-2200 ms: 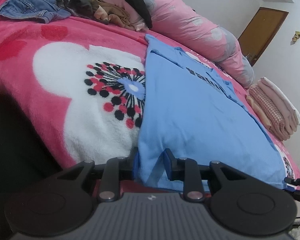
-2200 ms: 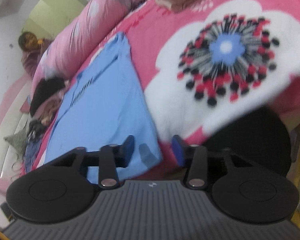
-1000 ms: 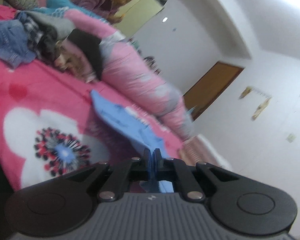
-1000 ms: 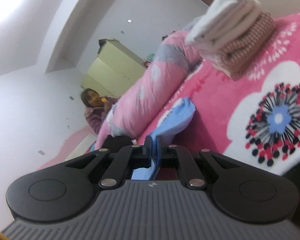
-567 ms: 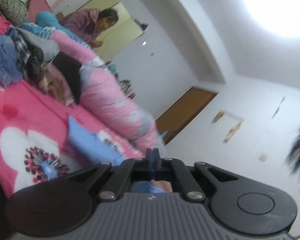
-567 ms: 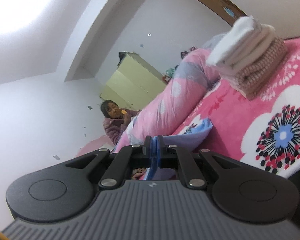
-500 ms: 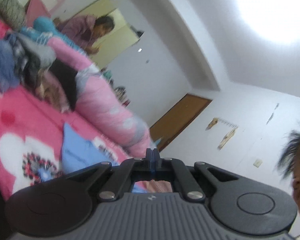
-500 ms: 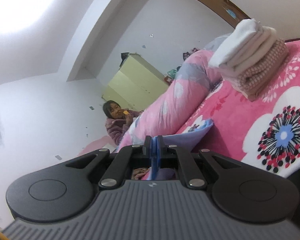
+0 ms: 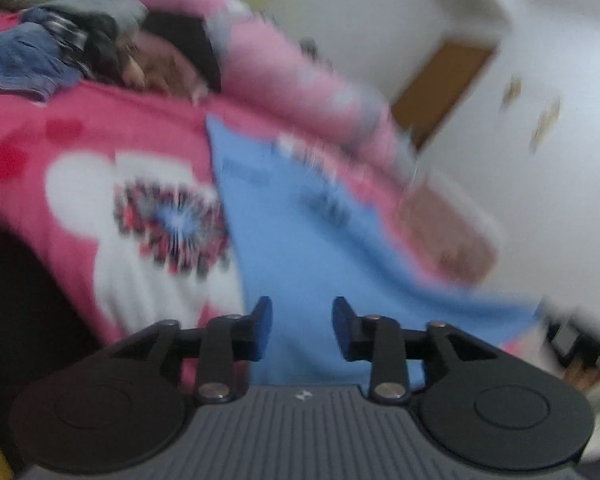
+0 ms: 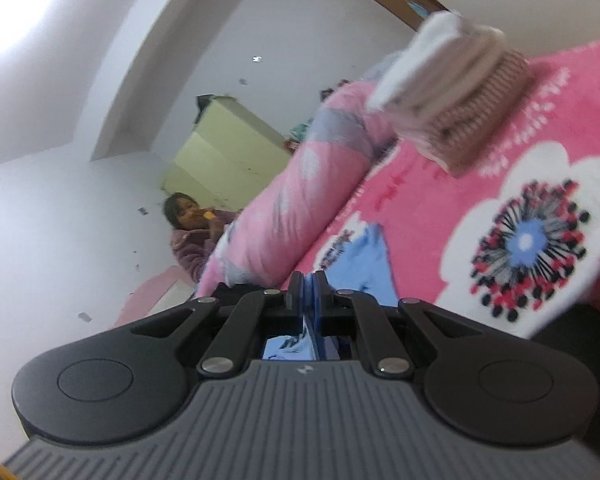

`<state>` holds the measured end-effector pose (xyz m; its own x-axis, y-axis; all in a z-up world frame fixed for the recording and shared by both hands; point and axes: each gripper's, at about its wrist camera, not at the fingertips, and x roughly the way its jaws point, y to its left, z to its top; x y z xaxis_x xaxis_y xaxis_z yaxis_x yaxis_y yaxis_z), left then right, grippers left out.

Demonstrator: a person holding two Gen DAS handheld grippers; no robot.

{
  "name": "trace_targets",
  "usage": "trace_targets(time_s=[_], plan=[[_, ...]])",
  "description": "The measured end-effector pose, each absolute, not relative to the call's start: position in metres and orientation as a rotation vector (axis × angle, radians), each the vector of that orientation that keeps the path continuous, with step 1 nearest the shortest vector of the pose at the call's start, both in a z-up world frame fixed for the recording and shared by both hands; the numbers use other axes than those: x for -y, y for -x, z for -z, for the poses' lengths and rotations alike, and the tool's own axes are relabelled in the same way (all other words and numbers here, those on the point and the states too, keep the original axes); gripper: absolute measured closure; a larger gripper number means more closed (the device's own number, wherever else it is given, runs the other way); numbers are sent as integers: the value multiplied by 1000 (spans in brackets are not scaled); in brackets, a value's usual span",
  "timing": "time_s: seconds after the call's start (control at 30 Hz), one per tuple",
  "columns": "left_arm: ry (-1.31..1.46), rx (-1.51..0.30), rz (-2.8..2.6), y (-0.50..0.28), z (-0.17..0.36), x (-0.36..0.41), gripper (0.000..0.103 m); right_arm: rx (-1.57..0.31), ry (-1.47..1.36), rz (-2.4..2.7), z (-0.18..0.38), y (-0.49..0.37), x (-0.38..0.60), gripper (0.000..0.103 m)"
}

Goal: Fold clothes
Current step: 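Lift the held T-shirt with both grippers and carry it over itself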

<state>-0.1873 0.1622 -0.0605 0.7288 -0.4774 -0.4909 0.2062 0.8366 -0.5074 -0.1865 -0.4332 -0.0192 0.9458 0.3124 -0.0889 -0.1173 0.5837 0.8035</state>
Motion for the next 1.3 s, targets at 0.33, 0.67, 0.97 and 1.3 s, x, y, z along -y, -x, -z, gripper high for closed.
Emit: trace_targets(time_s=[0.33,0.67,0.97,1.3], plan=[[266,-853,481,164,119,-123,53,-266,-938,-226,32,180,436,100],[320,-947,511,147,142,-119,58,-282,-948,-219,37,178,437,100],[314,-987,501,138,148,-114,68,-289,-951,-221,39,175,436,100],[341,-1017,405,137,151,-124,51,-292,-944,-222,38,176,434,100]])
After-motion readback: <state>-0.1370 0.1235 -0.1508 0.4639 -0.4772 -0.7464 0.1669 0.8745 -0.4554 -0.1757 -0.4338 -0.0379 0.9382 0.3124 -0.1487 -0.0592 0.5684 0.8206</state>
